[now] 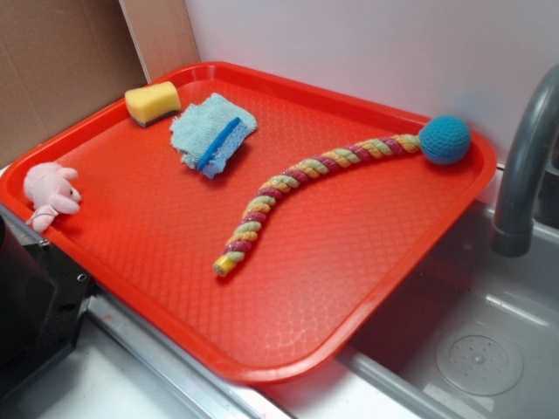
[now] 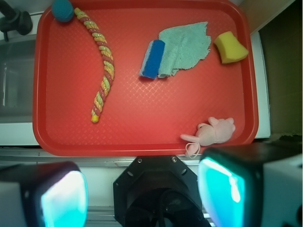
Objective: Grab the pink bunny.
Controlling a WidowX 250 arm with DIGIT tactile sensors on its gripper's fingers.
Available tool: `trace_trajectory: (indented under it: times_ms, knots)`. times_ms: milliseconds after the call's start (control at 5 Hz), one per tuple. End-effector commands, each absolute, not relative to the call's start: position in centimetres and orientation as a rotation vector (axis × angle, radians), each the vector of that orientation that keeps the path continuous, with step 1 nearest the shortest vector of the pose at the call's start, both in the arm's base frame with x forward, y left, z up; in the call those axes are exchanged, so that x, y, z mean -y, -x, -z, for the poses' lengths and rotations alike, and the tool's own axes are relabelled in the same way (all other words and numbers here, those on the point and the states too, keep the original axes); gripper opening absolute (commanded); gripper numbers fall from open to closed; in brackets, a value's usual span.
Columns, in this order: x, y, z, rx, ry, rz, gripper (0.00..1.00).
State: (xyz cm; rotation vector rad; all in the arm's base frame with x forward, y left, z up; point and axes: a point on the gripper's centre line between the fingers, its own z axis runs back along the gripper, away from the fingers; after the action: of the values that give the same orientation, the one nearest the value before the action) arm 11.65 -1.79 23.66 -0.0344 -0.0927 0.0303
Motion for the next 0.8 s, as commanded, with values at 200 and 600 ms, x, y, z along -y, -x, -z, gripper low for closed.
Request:
trace_trajectory:
  times_ms: [200, 600]
  knots:
    - [-3.2, -9.9, -20.0, 0.04, 0.004, -0.262, 1.0]
    - [-10.9, -9.8, -14.0, 0.139, -0.022, -0.761, 1.0]
